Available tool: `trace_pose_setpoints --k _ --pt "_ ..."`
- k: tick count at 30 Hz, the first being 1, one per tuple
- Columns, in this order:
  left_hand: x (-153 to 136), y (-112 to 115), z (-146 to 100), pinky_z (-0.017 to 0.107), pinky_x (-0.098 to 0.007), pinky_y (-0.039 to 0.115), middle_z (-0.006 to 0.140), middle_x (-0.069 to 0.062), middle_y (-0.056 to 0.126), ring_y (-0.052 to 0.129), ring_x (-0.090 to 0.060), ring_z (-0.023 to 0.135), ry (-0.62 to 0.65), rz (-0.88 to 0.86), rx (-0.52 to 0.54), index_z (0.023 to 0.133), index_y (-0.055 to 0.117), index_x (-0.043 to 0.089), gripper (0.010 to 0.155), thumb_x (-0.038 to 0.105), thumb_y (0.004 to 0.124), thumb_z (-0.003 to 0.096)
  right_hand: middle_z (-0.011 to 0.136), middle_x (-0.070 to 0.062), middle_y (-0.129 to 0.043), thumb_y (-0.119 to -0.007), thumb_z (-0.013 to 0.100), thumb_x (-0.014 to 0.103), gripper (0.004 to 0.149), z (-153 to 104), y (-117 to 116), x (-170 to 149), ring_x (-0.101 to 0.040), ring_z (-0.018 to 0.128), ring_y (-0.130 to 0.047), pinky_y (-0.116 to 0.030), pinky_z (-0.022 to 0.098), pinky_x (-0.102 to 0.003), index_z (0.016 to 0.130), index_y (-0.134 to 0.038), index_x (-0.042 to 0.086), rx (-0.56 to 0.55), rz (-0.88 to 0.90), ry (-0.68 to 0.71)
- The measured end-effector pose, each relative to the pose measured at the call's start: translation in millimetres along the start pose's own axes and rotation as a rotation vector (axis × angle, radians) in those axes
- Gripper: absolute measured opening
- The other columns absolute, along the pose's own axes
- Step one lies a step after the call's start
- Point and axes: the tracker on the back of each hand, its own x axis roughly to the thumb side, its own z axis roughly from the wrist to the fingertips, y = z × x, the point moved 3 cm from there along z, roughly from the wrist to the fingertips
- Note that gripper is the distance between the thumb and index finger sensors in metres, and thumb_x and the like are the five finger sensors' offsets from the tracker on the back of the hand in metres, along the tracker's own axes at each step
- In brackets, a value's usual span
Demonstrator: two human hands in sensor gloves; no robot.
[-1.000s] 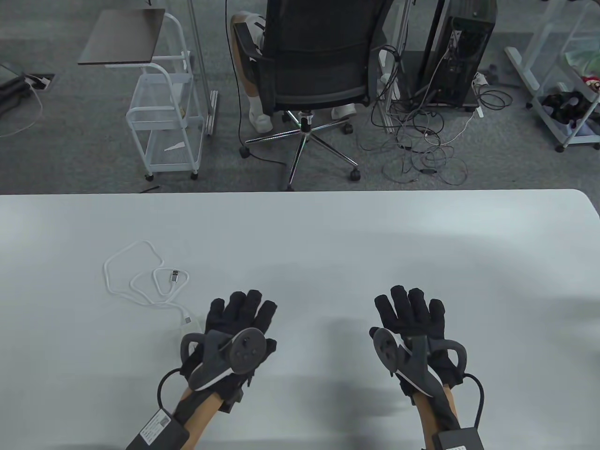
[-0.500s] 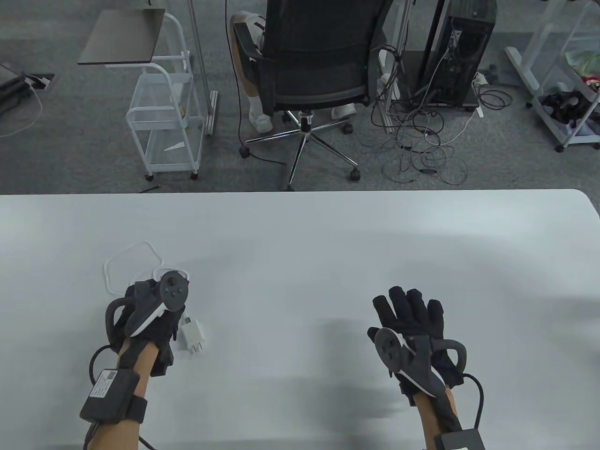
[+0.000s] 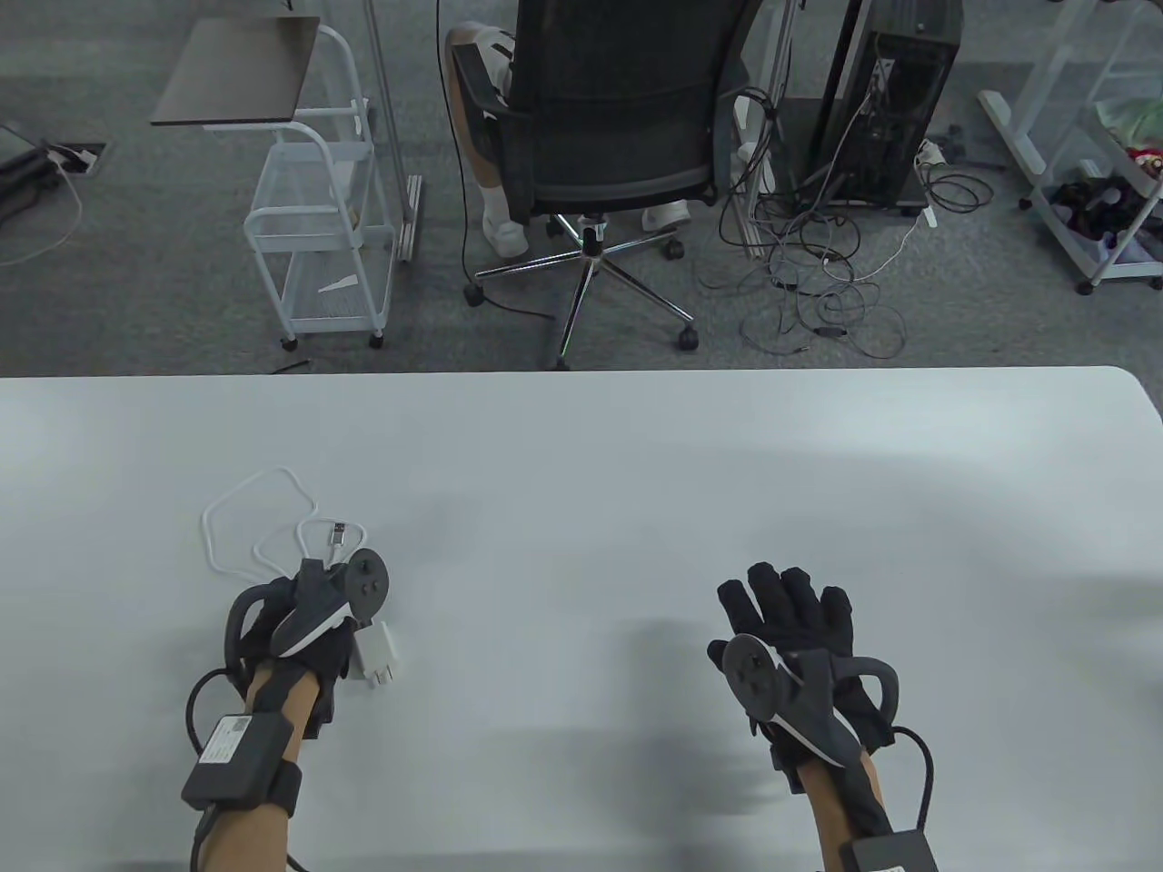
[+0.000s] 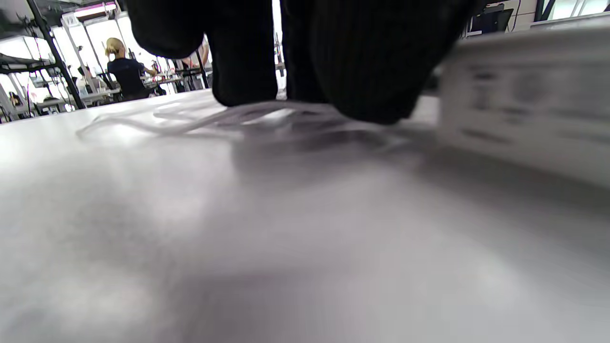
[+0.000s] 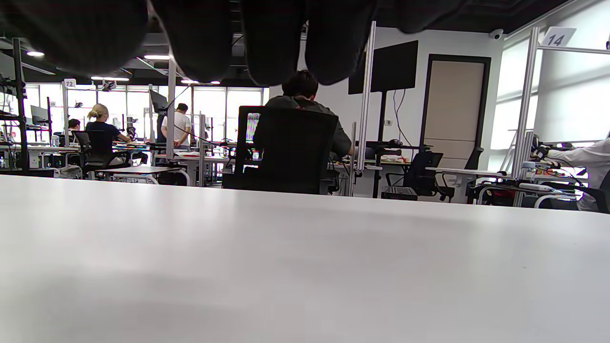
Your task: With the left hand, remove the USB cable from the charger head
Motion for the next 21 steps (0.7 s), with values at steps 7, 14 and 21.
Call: trace_pose_setpoints --k 7,14,21 --pt "2 3 0 0.066 -0.051 0.071 0.074 0.004 0.102 0.097 -0.028 0.077 0.001 0.044 0.007 0.072 0.092 0.038 0.042 0.038 0.088 0.0302 0.109 0.004 -0.067 -0.072 0.036 0.060 0.064 0 -2 -1 -0.028 0.104 -0.070 -0.052 0.073 -0.061 0.096 -0.066 0.040 0.010 0.013 -0.004" --pt "10 3 -2 0.067 -0.054 0.068 0.080 0.001 0.097 0.095 -0.031 0.079 0.029 0.092 -0.011 0.075 0.083 0.029 0.046 0.037 0.075 0.0304 0.109 0.003 -0.067 -0.072 0.036 0.060 0.065 0 -2 -4 -0.028 0.104 -0.070 -0.052 0.073 -0.061 0.096 -0.066 0.039 0.018 0.019 -0.011" --pt "14 -46 -24 0.060 -0.054 0.074 0.066 0.002 0.102 0.102 -0.027 0.065 0.125 -0.122 0.168 0.075 0.082 0.027 0.046 0.034 0.075 0.0296 0.109 0.003 -0.067 -0.072 0.036 0.060 0.065 1 -2 -7 -0.029 0.104 -0.070 -0.052 0.073 -0.061 0.097 -0.066 0.038 0.027 0.047 -0.014"
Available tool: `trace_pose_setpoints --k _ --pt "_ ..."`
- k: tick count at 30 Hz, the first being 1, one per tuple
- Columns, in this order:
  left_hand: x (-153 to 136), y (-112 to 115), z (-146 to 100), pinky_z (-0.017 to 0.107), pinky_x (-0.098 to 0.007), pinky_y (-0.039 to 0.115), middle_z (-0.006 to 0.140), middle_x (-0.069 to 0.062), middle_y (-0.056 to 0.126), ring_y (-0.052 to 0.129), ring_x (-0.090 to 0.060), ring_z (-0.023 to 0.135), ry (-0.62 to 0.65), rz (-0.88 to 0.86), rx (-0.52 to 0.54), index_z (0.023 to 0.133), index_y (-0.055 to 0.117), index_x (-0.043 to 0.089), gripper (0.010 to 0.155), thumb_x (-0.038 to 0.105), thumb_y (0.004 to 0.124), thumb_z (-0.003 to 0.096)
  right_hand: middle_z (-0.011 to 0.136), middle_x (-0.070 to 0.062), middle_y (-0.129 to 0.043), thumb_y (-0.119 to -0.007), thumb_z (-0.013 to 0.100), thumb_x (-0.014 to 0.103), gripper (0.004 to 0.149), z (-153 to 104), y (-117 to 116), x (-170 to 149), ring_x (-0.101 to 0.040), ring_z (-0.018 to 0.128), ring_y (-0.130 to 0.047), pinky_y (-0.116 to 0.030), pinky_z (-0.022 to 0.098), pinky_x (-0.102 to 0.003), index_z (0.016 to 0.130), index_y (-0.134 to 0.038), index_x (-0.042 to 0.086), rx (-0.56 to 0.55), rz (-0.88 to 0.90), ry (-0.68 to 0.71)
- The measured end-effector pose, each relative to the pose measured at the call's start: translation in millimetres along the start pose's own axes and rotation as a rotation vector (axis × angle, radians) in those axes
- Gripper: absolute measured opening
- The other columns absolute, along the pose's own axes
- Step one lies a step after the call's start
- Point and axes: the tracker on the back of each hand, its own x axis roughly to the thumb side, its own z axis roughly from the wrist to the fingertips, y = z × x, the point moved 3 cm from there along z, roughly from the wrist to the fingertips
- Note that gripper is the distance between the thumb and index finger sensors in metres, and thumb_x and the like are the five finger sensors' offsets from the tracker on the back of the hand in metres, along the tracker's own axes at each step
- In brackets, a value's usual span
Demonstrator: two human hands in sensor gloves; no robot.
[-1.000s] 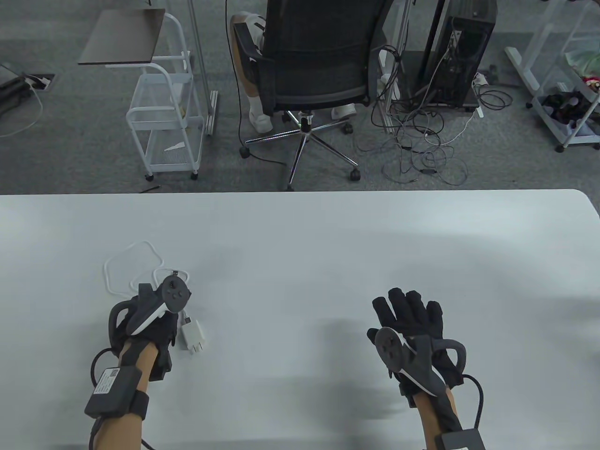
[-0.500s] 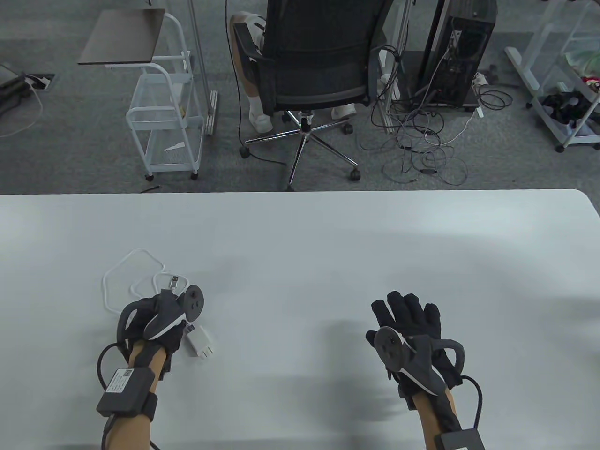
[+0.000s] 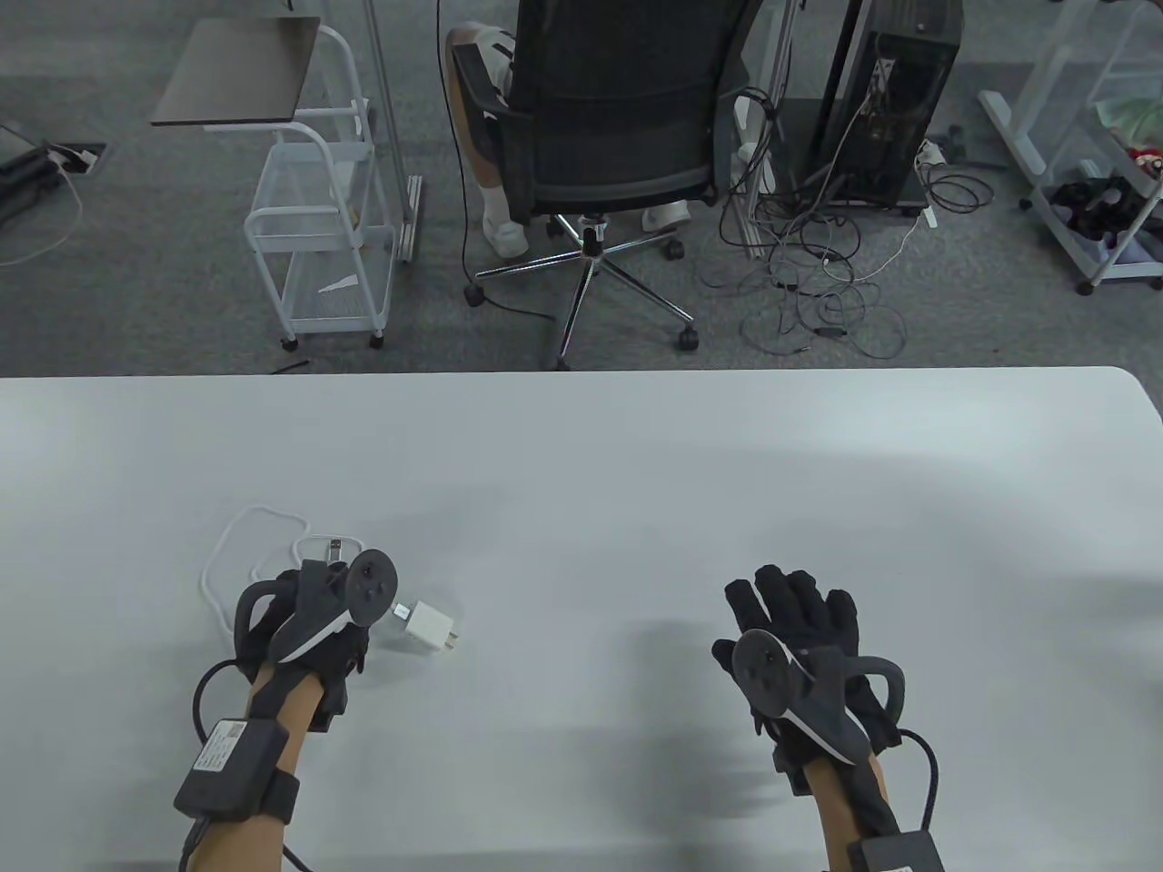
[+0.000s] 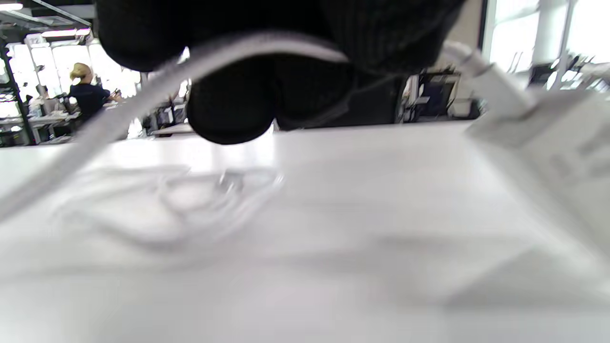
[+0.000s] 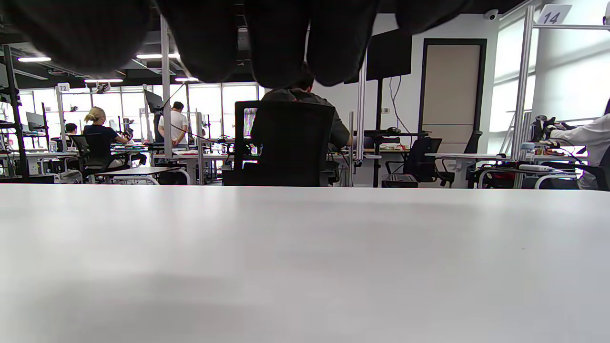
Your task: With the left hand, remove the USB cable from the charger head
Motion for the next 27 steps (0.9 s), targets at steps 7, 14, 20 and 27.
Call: trace_pose_setpoints --k 7,14,20,27 --pt "43 -60 -28 0.058 -0.053 0.076 0.065 0.002 0.102 0.103 -0.027 0.061 0.115 -0.072 0.177 0.075 0.082 0.027 0.046 0.035 0.075 0.0300 0.109 0.002 -0.068 -0.072 0.036 0.060 0.065 0 -1 0 -0.029 0.104 -0.071 -0.053 0.073 -0.061 0.096 -0.066 0.038 0.005 0.007 0.009" --pt "103 -93 -58 0.055 -0.053 0.078 0.064 0.003 0.103 0.105 -0.026 0.058 0.223 -0.170 0.255 0.076 0.084 0.027 0.046 0.037 0.077 0.0314 0.108 0.002 -0.068 -0.072 0.036 0.060 0.065 0 -2 2 -0.029 0.103 -0.072 -0.053 0.073 -0.061 0.096 -0.066 0.038 0.015 0.021 0.021" --pt "141 -82 -71 0.053 -0.052 0.079 0.063 0.004 0.104 0.105 -0.025 0.053 0.281 -0.220 0.267 0.075 0.084 0.027 0.045 0.037 0.078 0.0314 0.108 0.002 -0.069 -0.072 0.036 0.060 0.065 -3 0 11 -0.029 0.102 -0.073 -0.054 0.072 -0.061 0.097 -0.066 0.037 0.004 0.053 0.059" --pt "167 -62 -73 0.053 -0.052 0.080 0.063 0.003 0.105 0.106 -0.026 0.053 0.339 -0.232 0.224 0.076 0.085 0.027 0.045 0.035 0.080 0.0321 0.108 0.002 -0.069 -0.073 0.035 0.060 0.067 -11 -1 48 -0.028 0.102 -0.074 -0.056 0.072 -0.060 0.097 -0.065 0.037 0.044 0.174 0.185"
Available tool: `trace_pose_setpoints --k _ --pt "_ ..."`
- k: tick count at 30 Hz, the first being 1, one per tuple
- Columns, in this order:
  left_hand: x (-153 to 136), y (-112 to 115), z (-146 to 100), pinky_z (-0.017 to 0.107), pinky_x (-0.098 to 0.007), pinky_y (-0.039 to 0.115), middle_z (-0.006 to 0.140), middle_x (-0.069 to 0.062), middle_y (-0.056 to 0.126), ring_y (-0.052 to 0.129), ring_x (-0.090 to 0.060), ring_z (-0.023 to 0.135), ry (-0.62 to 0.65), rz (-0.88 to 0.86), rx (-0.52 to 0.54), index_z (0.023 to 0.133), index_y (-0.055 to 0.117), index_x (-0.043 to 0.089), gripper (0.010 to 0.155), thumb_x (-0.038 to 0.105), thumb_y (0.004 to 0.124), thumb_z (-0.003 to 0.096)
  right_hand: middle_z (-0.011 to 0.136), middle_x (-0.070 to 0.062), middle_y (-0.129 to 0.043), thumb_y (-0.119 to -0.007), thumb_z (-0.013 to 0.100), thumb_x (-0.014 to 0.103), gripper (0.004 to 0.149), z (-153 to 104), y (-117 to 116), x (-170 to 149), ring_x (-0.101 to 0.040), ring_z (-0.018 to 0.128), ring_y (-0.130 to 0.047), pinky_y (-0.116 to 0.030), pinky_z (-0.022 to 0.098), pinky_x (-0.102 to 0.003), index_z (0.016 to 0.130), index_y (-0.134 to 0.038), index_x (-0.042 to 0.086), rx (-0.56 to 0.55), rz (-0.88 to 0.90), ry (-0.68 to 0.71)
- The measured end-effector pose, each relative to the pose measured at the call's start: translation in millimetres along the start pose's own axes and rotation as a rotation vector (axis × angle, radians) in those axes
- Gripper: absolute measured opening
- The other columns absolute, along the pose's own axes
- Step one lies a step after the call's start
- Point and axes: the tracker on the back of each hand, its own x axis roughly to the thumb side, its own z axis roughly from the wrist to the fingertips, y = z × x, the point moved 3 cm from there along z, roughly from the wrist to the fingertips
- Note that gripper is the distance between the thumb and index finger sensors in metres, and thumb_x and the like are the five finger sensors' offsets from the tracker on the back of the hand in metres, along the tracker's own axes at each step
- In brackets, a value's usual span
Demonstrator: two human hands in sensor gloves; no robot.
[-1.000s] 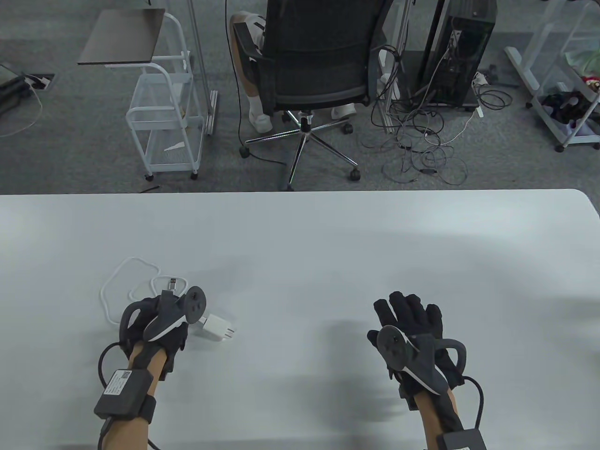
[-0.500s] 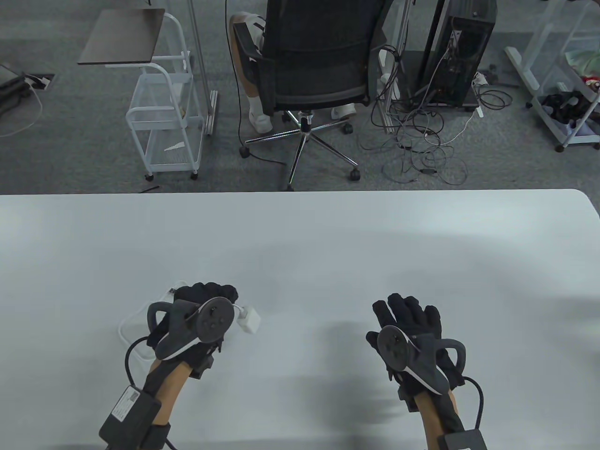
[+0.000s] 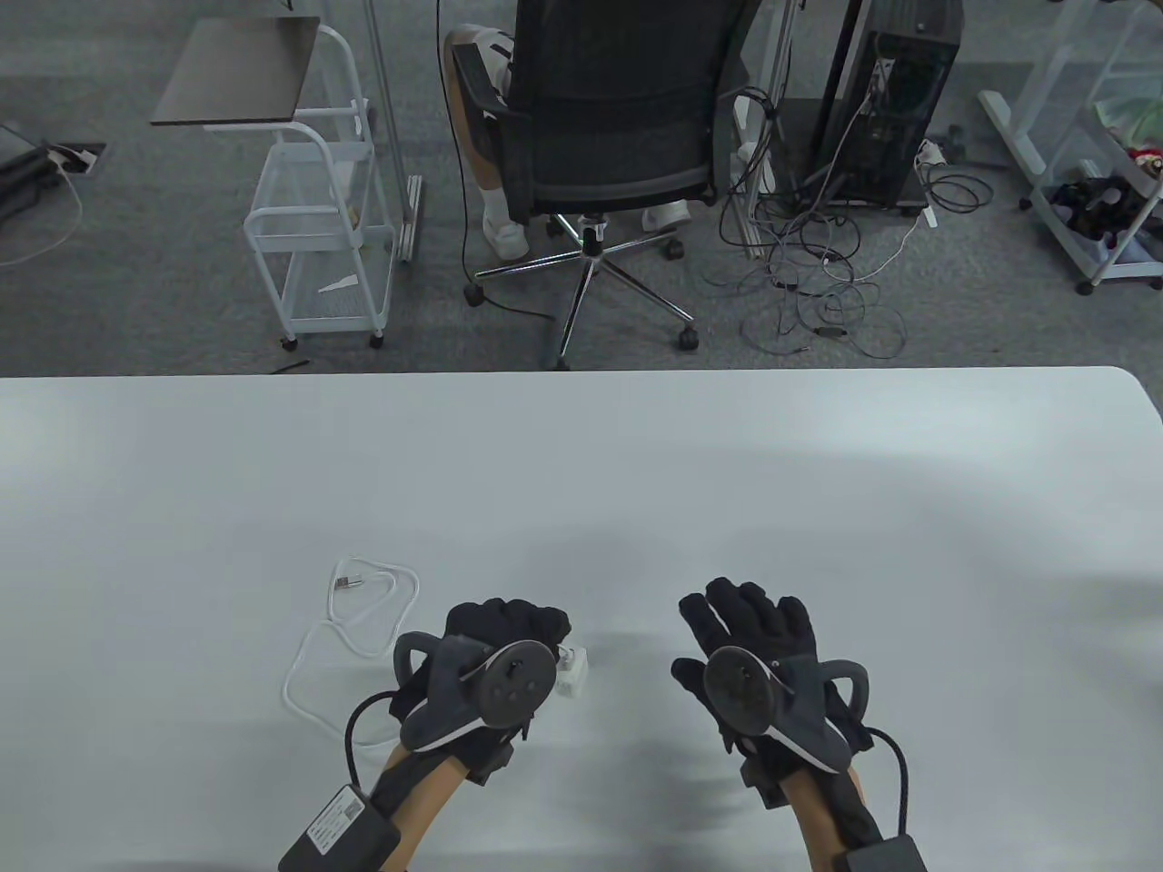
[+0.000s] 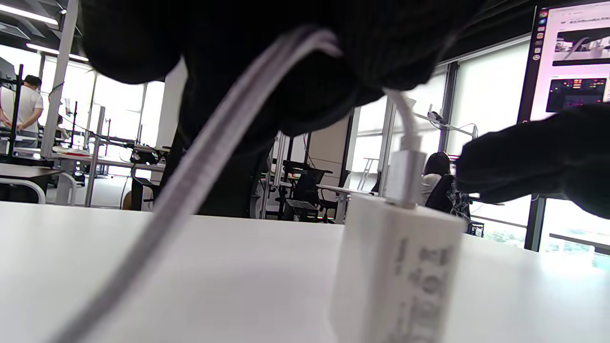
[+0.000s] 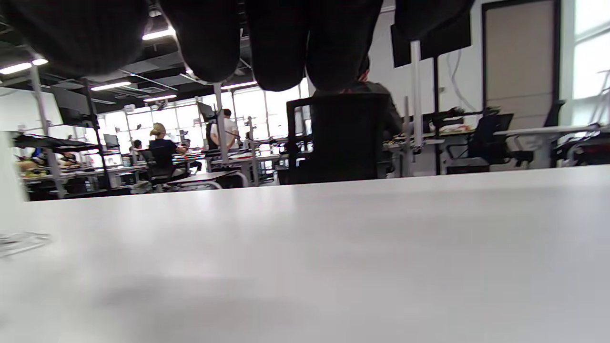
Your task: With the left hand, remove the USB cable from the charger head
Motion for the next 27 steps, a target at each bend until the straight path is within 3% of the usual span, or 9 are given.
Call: trace_pose_setpoints --k 9,17,20,26,27 --pt "6 5 0 0.051 -0.052 0.082 0.062 0.004 0.107 0.109 -0.025 0.051 0.006 -0.127 -0.034 0.074 0.088 0.028 0.043 0.035 0.083 0.0317 0.109 0.004 -0.067 -0.080 0.032 0.061 0.079 5 -42 38 -0.026 0.103 -0.076 -0.058 0.074 -0.059 0.101 -0.056 0.033 0.204 0.225 0.000" --pt "7 1 -1 0.051 -0.052 0.083 0.062 0.004 0.108 0.109 -0.025 0.051 0.020 -0.206 -0.006 0.074 0.088 0.029 0.043 0.034 0.083 0.0318 0.099 0.013 -0.083 -0.086 0.029 0.061 0.070 7 -45 32 -0.015 0.096 -0.088 -0.066 0.074 -0.052 0.094 -0.068 0.039 0.163 0.366 -0.049" --pt "0 -2 -3 0.051 -0.052 0.083 0.063 0.003 0.108 0.109 -0.024 0.050 -0.011 -0.187 0.022 0.075 0.088 0.029 0.044 0.035 0.083 0.0320 0.098 0.012 -0.085 -0.088 0.029 0.059 0.068 8 -38 26 -0.015 0.093 -0.091 -0.069 0.073 -0.050 0.092 -0.071 0.037 0.119 0.388 -0.064" --pt "-7 0 -2 0.050 -0.052 0.083 0.062 0.003 0.109 0.110 -0.025 0.050 -0.032 -0.317 -0.008 0.075 0.089 0.028 0.043 0.035 0.083 0.0324 0.099 0.005 -0.081 -0.088 0.028 0.059 0.075 8 -39 29 -0.021 0.094 -0.091 -0.069 0.072 -0.052 0.094 -0.066 0.032 0.142 0.475 -0.077" --pt "-6 1 -2 0.050 -0.052 0.083 0.062 0.004 0.108 0.110 -0.025 0.051 -0.031 -0.343 -0.020 0.075 0.089 0.028 0.043 0.035 0.083 0.0326 0.098 0.006 -0.082 -0.089 0.028 0.060 0.075 6 -36 32 -0.021 0.093 -0.091 -0.070 0.071 -0.052 0.093 -0.067 0.032 0.098 0.434 -0.079"
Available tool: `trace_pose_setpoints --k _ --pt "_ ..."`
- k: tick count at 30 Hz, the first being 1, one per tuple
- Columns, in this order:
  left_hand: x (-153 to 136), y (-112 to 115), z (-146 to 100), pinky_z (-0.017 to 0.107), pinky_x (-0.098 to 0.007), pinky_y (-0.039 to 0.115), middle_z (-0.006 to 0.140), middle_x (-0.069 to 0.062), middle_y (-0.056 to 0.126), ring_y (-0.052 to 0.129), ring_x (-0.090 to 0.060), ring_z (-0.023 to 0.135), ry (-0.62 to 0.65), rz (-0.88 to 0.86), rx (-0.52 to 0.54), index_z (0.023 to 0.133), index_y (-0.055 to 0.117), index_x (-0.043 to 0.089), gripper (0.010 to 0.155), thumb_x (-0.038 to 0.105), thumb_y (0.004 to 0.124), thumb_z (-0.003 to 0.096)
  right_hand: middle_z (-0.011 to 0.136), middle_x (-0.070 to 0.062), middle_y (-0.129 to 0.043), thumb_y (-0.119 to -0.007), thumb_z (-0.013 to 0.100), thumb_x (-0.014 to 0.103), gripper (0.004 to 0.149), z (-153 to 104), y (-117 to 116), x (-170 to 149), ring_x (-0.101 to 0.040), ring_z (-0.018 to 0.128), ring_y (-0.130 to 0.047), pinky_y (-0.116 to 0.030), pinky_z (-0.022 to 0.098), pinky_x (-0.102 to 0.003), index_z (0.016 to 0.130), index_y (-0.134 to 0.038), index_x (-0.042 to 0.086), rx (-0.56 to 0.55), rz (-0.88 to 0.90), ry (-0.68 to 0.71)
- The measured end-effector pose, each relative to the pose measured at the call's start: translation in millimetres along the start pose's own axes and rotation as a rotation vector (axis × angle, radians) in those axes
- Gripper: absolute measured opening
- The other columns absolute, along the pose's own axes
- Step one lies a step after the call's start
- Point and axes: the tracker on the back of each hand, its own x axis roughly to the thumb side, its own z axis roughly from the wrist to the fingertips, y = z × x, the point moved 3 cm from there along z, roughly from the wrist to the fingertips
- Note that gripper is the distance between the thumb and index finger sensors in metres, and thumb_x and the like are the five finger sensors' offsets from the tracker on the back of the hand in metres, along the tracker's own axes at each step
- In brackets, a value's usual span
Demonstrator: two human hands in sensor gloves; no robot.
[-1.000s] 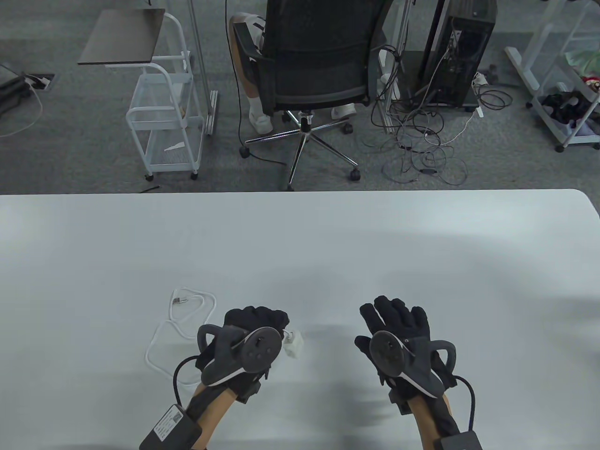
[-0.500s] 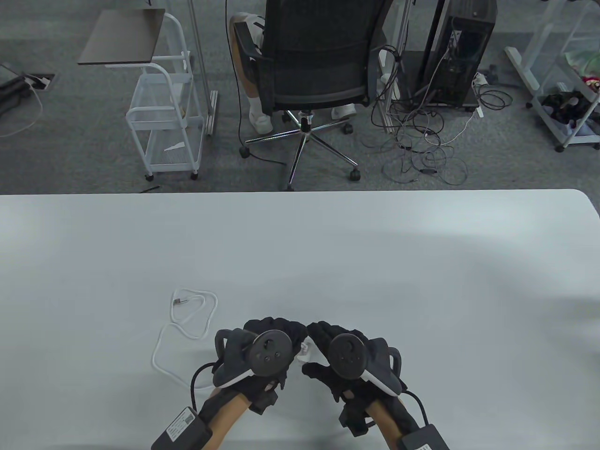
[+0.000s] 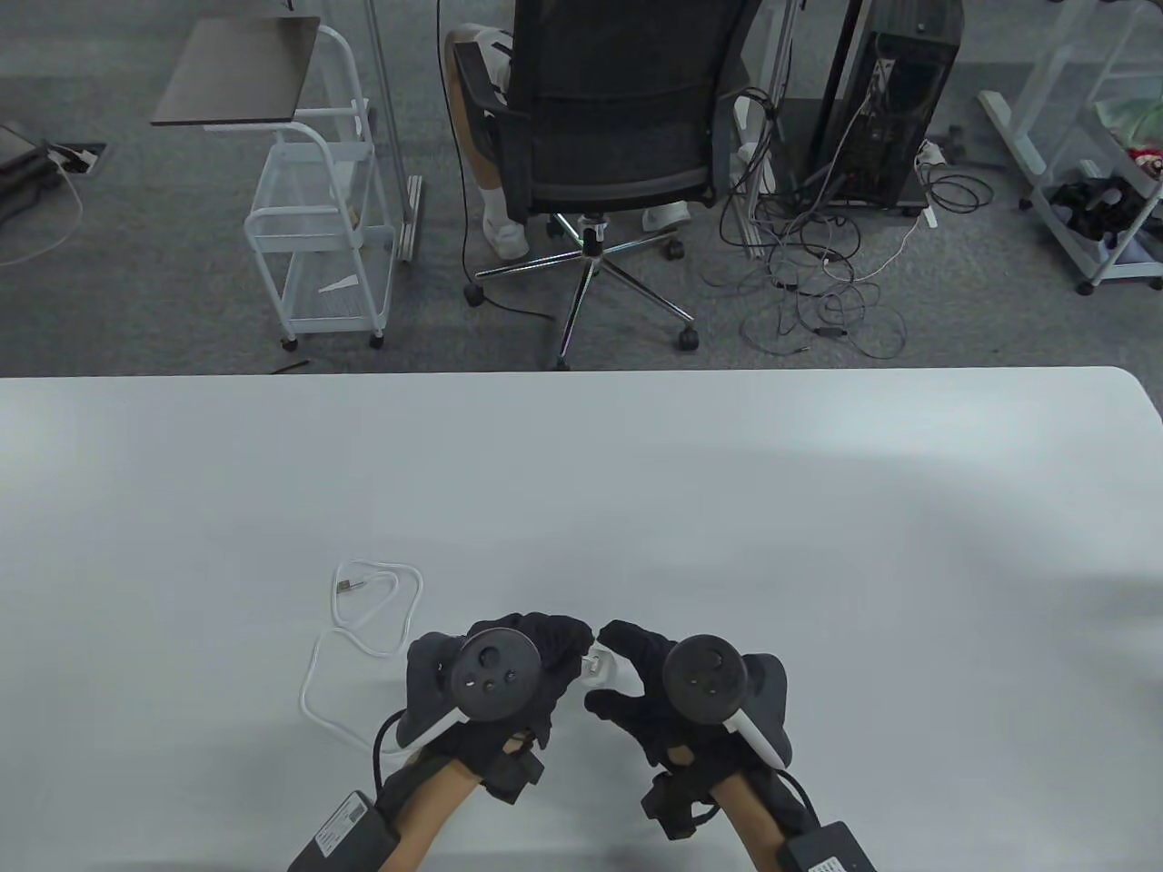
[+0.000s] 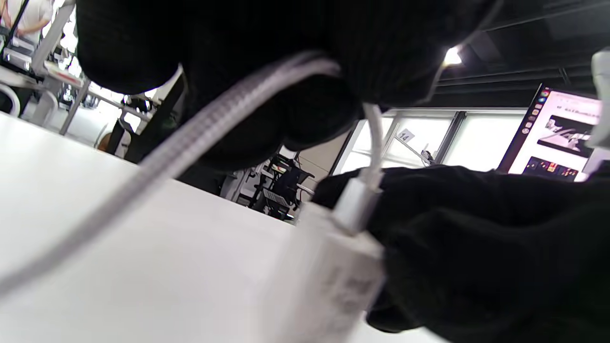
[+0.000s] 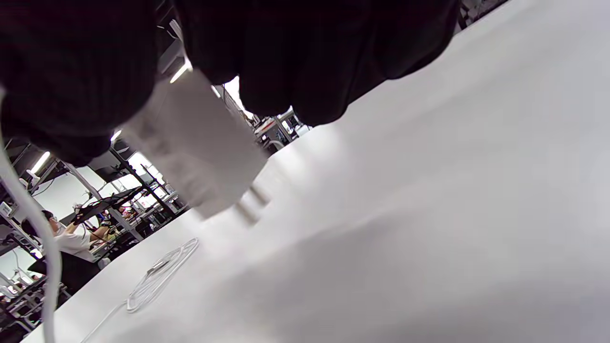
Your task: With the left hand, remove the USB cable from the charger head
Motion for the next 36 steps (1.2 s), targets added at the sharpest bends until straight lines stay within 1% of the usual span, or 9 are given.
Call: trace_pose_setpoints --k 4,9,15,20,24,32,33,35,36 --pt "1 -1 -1 0.050 -0.051 0.083 0.062 0.003 0.109 0.110 -0.024 0.051 0.013 -0.014 0.012 0.075 0.089 0.028 0.043 0.035 0.083 0.0326 0.087 0.010 -0.092 -0.089 0.030 0.058 0.060 -3 10 5 -0.016 0.084 -0.100 -0.075 0.068 -0.049 0.084 -0.076 0.035 -0.144 -0.063 0.020" --pt "-1 -2 -1 0.050 -0.051 0.083 0.064 0.004 0.109 0.110 -0.025 0.052 0.006 -0.094 0.001 0.075 0.089 0.028 0.043 0.034 0.084 0.0328 0.105 0.006 -0.072 -0.087 0.023 0.065 0.087 0 -8 0 -0.024 0.099 -0.083 -0.066 0.072 -0.055 0.098 -0.058 0.032 0.056 0.019 0.007" --pt "4 -2 -2 0.050 -0.051 0.083 0.064 0.003 0.109 0.110 -0.025 0.052 0.021 -0.072 0.013 0.075 0.089 0.028 0.043 0.034 0.084 0.0329 0.095 0.010 -0.085 -0.090 0.029 0.059 0.070 1 -10 -1 -0.015 0.090 -0.094 -0.072 0.070 -0.049 0.092 -0.068 0.036 -0.012 0.025 -0.016" --pt "7 0 -2 0.051 -0.054 0.081 0.063 0.000 0.108 0.108 -0.027 0.050 0.028 0.091 0.026 0.078 0.090 0.025 0.046 0.033 0.083 0.0333 0.093 0.006 -0.086 -0.091 0.030 0.056 0.072 3 -5 -5 -0.019 0.087 -0.096 -0.073 0.069 -0.050 0.094 -0.066 0.032 -0.019 0.012 -0.032" --pt "6 4 -2 0.053 -0.054 0.080 0.061 0.001 0.108 0.107 -0.027 0.049 0.016 0.336 -0.012 0.081 0.095 0.026 0.050 0.035 0.082 0.0328 0.091 0.007 -0.088 -0.093 0.028 0.055 0.071 3 8 -6 -0.018 0.084 -0.098 -0.074 0.068 -0.050 0.091 -0.070 0.033 -0.073 -0.011 -0.010" --pt "3 2 1 0.051 -0.053 0.082 0.056 0.004 0.110 0.109 -0.024 0.045 0.017 0.405 -0.024 0.070 0.098 0.030 0.044 0.038 0.080 0.0302 0.086 0.008 -0.095 -0.094 0.024 0.055 0.068 -3 31 13 -0.015 0.078 -0.103 -0.076 0.068 -0.047 0.087 -0.077 0.036 -0.138 -0.217 0.141" --pt "-2 -3 1 0.051 -0.054 0.080 0.057 0.000 0.109 0.108 -0.027 0.046 -0.046 0.466 0.020 0.069 0.098 0.027 0.043 0.034 0.080 0.0303 0.085 0.006 -0.095 -0.096 0.024 0.052 0.068 -4 35 11 -0.018 0.078 -0.103 -0.076 0.067 -0.047 0.087 -0.078 0.034 -0.172 -0.273 0.133" --pt "-20 -17 0 0.052 -0.050 0.084 0.057 0.008 0.109 0.109 -0.021 0.046 -0.095 0.598 0.029 0.069 0.096 0.033 0.043 0.038 0.078 0.0299 0.085 0.007 -0.096 -0.095 0.023 0.053 0.068 -6 49 -6 -0.016 0.076 -0.105 -0.078 0.066 -0.046 0.086 -0.079 0.034 -0.234 -0.474 0.121" --pt "-35 -20 -2 0.051 -0.050 0.084 0.058 0.007 0.109 0.109 -0.022 0.046 -0.110 0.500 0.002 0.070 0.096 0.032 0.043 0.039 0.079 0.0313 0.085 0.006 -0.096 -0.095 0.024 0.053 0.068 -6 55 -18 -0.017 0.076 -0.105 -0.078 0.066 -0.047 0.086 -0.079 0.033 -0.221 -0.465 0.091"
